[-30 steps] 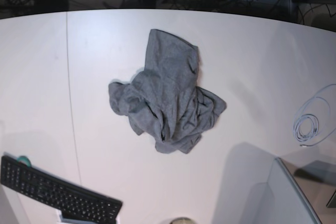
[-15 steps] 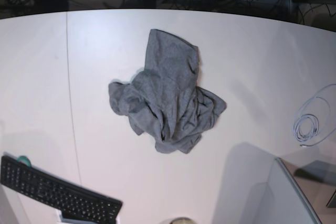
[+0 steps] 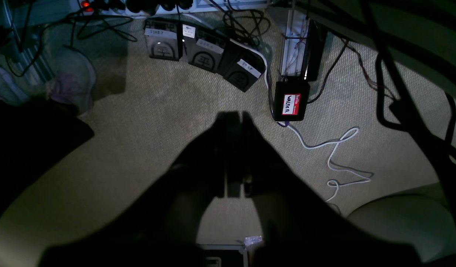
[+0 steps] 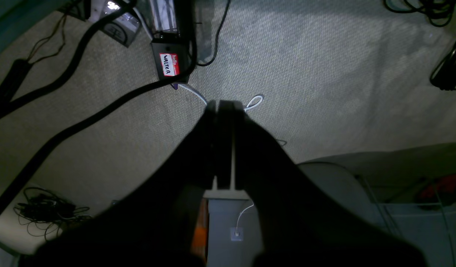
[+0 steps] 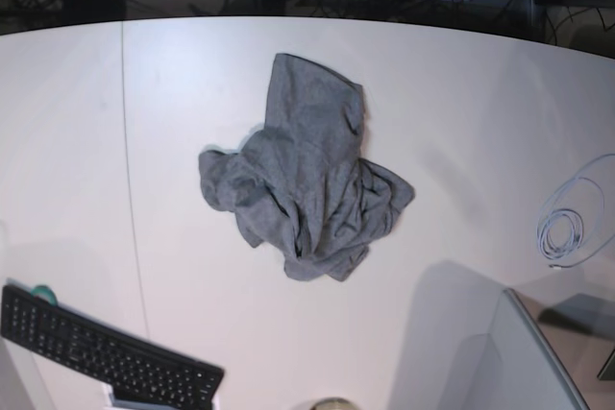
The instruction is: Layout the t-shirt on the table in an organized manner, then fold the t-shirt properly
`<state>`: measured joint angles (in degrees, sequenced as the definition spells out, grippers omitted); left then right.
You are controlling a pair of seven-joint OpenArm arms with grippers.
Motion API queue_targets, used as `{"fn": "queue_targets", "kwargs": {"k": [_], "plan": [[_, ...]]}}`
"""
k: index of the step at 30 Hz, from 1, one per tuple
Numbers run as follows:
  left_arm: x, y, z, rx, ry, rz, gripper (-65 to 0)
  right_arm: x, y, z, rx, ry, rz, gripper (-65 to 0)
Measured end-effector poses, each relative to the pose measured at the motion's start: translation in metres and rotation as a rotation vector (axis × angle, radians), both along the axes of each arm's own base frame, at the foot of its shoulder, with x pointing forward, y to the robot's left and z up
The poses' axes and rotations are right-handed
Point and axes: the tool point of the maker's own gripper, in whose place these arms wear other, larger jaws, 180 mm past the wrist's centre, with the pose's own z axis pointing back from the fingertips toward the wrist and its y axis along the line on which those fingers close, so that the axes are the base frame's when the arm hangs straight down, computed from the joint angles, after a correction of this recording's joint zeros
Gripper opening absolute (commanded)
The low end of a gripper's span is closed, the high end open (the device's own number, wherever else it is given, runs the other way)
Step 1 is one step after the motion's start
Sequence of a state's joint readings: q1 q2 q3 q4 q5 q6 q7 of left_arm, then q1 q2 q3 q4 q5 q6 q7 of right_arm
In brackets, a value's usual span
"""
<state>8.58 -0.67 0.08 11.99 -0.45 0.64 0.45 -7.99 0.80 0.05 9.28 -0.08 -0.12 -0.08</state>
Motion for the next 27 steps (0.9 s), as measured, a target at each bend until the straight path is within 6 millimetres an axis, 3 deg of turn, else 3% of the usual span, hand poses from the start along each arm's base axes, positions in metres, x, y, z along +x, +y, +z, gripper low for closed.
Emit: {"fn": "queue_targets", "kwargs": {"k": [10,13,16,18,24,27], "plan": [[-0.009,-0.001,0.000,-0.001,0.014,-0.016,-65.0,-0.002,0.000,0.000,0.001,0.002,0.000,-64.7],[-0.014,-0.001,0.001,-0.002,0.013,-0.017,-65.0,-0.011,0.002,0.001,0.002,0.016,0.000,-64.8],[-0.016,-0.002,0.005,-0.006,-0.021,-0.021,-65.0,-0.036,0.004,0.005,0.003,0.091,-0.003,-64.8],[-0.020,0.001,0.010,-0.005,-0.039,-0.028,-65.0,-0.039,0.005,0.008,0.005,0.082,-0.002,-64.8],[-0.024,0.037,0.025,0.048,-0.094,-0.066,-65.0,-0.032,0.006,0.032,0.004,0.012,0.003,-64.8],[-0.029,0.037,0.029,0.034,-0.100,-0.173,-65.0,-0.035,0.006,0.051,0.003,-0.011,0.003,-64.8]]}}
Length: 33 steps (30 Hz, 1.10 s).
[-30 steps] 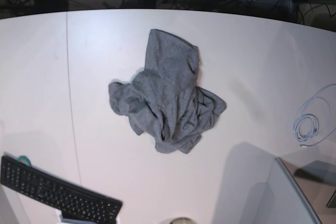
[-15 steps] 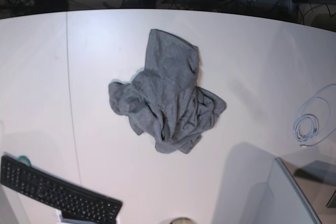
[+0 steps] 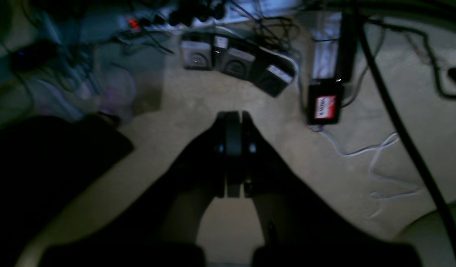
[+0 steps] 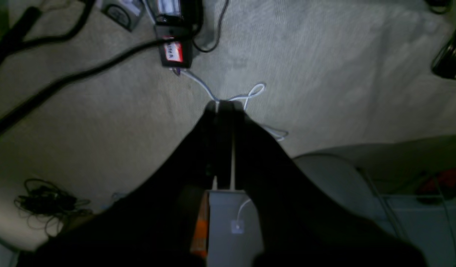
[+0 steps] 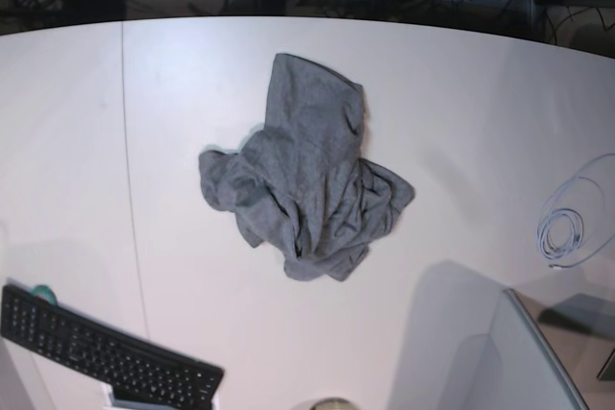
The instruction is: Layout the t-shirt on the table in an organized manner, then fold the t-shirt properly
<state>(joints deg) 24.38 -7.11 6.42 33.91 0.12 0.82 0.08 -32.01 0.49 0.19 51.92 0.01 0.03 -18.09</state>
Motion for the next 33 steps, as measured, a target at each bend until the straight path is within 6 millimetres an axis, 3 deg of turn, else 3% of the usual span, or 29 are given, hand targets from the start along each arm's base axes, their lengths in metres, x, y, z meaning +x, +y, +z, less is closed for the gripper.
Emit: {"fn": "queue_targets", "kwargs": {"k": [7,12,17,20,23,25,29,33], "plan": [[-0.033,-0.018,0.026,-0.069,-0.005,-0.143,-65.0,-0.002,-0.029,0.025,-0.062,-0.057,-0.072,-64.7],[-0.017,-0.010,0.050,-0.079,-0.092,-0.186,-65.0,-0.014,-0.033,0.035,-0.073,-0.054,-0.087,-64.7],[-0.020,0.005,0.068,-0.066,-0.111,-0.204,-65.0,-0.002,-0.025,0.040,-0.068,-0.093,-0.125,-64.7],[-0.001,0.018,0.086,-0.062,-0.236,-0.083,-65.0,0.006,-0.028,0.045,-0.078,-0.123,-0.175,-64.7],[0.020,0.043,0.106,-0.039,-0.387,0.015,-65.0,0.020,-0.044,0.056,-0.116,-0.177,-0.184,-64.8],[0.021,0.055,0.117,-0.021,-0.441,0.042,-65.0,0.034,-0.048,0.068,-0.124,-0.226,-0.177,-64.8],[0.021,0.041,0.136,-0.064,-0.523,0.034,-65.0,0.070,-0.044,0.097,-0.120,-0.352,-0.184,-64.8],[0.034,0.031,0.161,-0.103,-0.648,0.023,-65.0,0.104,-0.045,0.124,-0.126,-0.464,-0.176,-64.8]]}}
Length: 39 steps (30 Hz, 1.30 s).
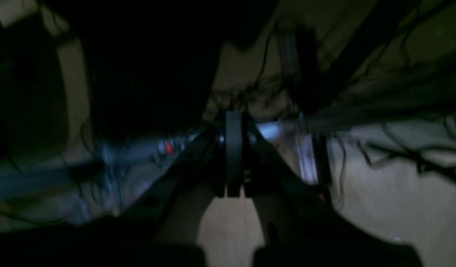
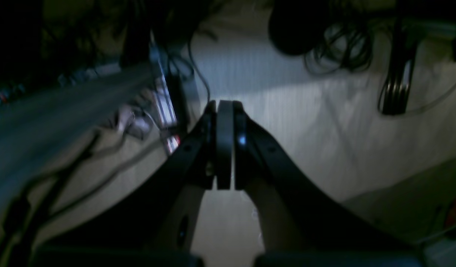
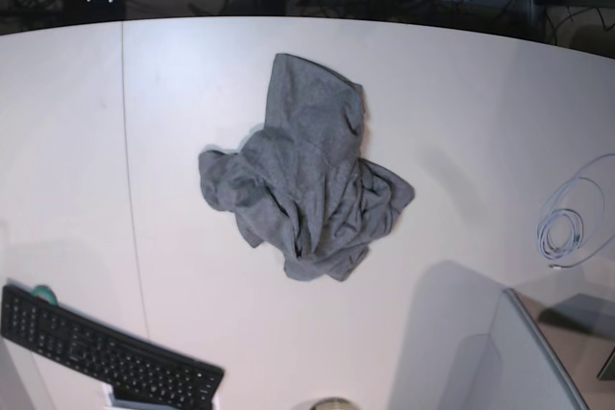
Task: Layout the t-shirt on the table in an organized manner, then fold the t-shirt properly
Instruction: 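Move the right gripper to the grey t-shirt and grasp its edge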
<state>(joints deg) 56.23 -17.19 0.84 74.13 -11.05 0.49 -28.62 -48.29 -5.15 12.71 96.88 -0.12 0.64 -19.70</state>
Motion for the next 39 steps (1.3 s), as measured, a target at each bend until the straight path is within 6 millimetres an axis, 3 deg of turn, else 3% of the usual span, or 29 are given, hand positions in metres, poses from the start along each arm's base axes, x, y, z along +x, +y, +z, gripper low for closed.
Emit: {"fn": "queue_targets", "kwargs": {"k": [5,7,13,20,23,27,29,32,36,37,39], "plan": [[0.011,-0.004,0.024,-0.019,-0.131,-0.013,-65.0,0.019,0.011,0.008,0.020,-0.044,0.013,-64.8],[0.020,-0.008,0.036,-0.033,-0.201,-0.019,-65.0,0.036,0.021,0.014,0.036,-0.088,0.035,-64.8],[0.058,-0.024,0.071,-0.075,-0.361,-0.028,-65.0,0.090,0.080,0.046,0.144,-0.248,0.142,-64.8],[0.089,-0.031,0.098,-0.131,-0.472,0.011,-65.0,0.124,0.134,0.062,0.240,-0.334,0.249,-63.9],[0.106,-0.015,0.098,-0.170,-0.513,0.128,-65.0,0.135,0.152,0.069,0.275,-0.365,0.284,-54.9],[0.113,0.003,0.083,-0.190,-0.458,0.241,-65.0,0.156,0.171,0.080,0.316,-0.405,0.319,-26.6],[0.112,0.002,0.079,-0.189,-0.435,0.241,-65.0,0.160,0.185,0.082,0.399,-0.384,0.312,-16.1],[0.112,0.003,0.079,-0.187,-0.434,0.241,-65.0,0.172,0.194,0.071,0.484,-0.360,0.274,-14.6],[0.113,0.003,0.080,-0.188,-0.437,0.244,-65.0,0.182,0.186,0.054,0.515,-0.330,0.262,-17.0],[0.113,0.003,0.079,-0.190,-0.437,0.244,-61.5,0.182,0.184,0.048,0.522,-0.312,0.254,-17.6],[0.113,0.003,0.080,-0.191,-0.437,0.245,-44.1,0.182,0.183,0.036,0.540,-0.282,0.225,-17.6]]}}
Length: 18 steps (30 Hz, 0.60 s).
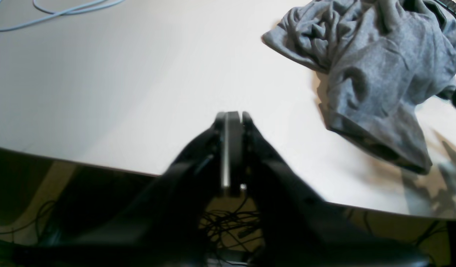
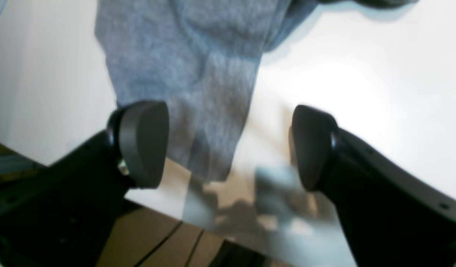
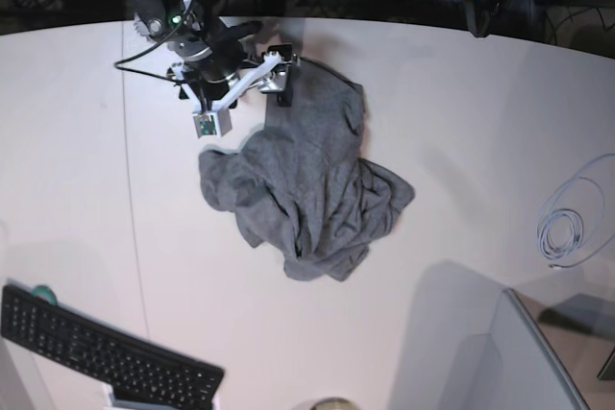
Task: Layout the t-shirt on the table in an organized manner, then fold the t-shirt properly
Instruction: 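Move the right gripper to the grey t-shirt and grasp its edge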
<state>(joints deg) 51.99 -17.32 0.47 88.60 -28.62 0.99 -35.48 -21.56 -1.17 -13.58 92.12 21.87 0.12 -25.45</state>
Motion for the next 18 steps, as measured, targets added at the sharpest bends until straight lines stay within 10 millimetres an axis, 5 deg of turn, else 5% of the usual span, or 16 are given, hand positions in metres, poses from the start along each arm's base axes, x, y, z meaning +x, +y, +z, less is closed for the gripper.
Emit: {"fn": "queue_targets", "kwargs": {"k": [3,5,11,18], "plan": [[0.000,0.000,0.000,0.001,-0.001,0.000,-26.0,0.008,-0.004,-0.007,-0.008,0.011,-0.008,-17.6],[0.000,0.000,0.000,-0.002,0.000,-0.001,-21.1,0.018,-0.006,-0.002,-0.011,-0.015,-0.011,-17.6],[-0.001,0.001,-0.001,0.002,0.002,0.001,-20.1,0.042,-0.006,0.011,-0.010,-0.067,-0.011,-17.6],[0.001,0.018,0.003,0.038,-0.008,0.032,-20.1,0.074,-0.035,0.023,-0.045,-0.127,-0.063,-17.6]]}}
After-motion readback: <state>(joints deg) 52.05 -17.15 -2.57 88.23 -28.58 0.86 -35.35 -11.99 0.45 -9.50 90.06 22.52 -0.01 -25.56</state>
